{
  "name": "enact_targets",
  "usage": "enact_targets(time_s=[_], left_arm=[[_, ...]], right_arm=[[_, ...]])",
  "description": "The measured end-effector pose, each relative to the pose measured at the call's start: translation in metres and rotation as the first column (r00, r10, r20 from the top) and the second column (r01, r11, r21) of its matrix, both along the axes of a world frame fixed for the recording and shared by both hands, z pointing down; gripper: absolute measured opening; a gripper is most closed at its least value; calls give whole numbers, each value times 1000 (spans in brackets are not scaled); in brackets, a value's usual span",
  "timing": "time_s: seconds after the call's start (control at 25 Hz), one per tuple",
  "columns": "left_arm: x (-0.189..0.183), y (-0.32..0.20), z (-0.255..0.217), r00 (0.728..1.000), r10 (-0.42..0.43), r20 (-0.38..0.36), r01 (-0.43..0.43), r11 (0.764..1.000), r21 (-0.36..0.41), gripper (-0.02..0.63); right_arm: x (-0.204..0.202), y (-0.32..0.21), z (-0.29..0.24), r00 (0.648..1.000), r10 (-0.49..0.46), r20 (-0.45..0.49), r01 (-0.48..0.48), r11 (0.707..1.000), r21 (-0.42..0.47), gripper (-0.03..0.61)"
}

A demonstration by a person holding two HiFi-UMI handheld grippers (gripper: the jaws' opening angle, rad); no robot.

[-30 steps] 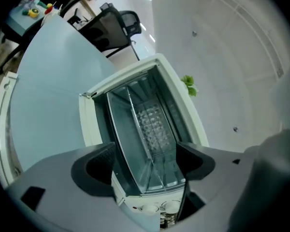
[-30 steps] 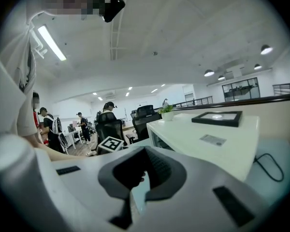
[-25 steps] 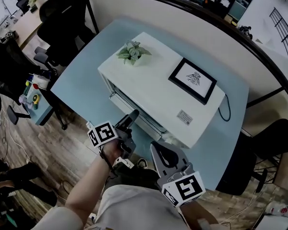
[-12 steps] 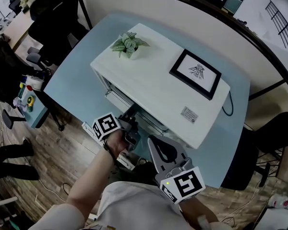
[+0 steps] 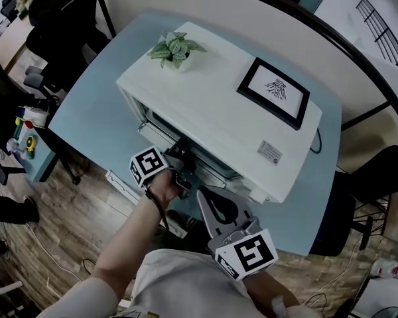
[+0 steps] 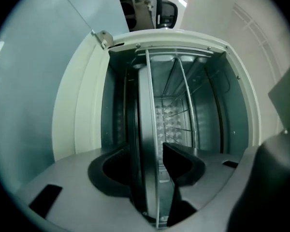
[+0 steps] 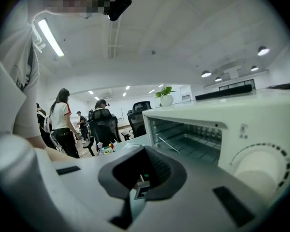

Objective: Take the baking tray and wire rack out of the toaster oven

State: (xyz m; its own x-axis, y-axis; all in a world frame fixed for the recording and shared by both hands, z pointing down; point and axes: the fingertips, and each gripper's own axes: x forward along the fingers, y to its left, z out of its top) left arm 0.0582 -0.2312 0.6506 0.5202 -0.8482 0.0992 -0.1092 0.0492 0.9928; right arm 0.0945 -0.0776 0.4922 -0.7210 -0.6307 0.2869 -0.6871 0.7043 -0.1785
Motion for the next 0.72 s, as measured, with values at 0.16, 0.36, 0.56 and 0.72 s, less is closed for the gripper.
enact_targets(time_s=[0.16,0.36,0.56,0.72], left_arm=[[8,-12,1,998,15,-55,-14,1000,22,144],[8,-26,-2,997,25,-77,-22,999,40,133],[8,-23,5,996,40,-74,-41,999,-2,29],[3,-12,9,997,58,-51,-59,998,-24,20]], right_arm=[[-3,-3,12,999,42,5,-43,999,5,3],[-4,-4,19,997,78,17,-78,997,0,3],[-1,-5,22,993,119,19,-119,993,-9,3],[-2,-3,20,990,138,24,-137,990,-40,3]])
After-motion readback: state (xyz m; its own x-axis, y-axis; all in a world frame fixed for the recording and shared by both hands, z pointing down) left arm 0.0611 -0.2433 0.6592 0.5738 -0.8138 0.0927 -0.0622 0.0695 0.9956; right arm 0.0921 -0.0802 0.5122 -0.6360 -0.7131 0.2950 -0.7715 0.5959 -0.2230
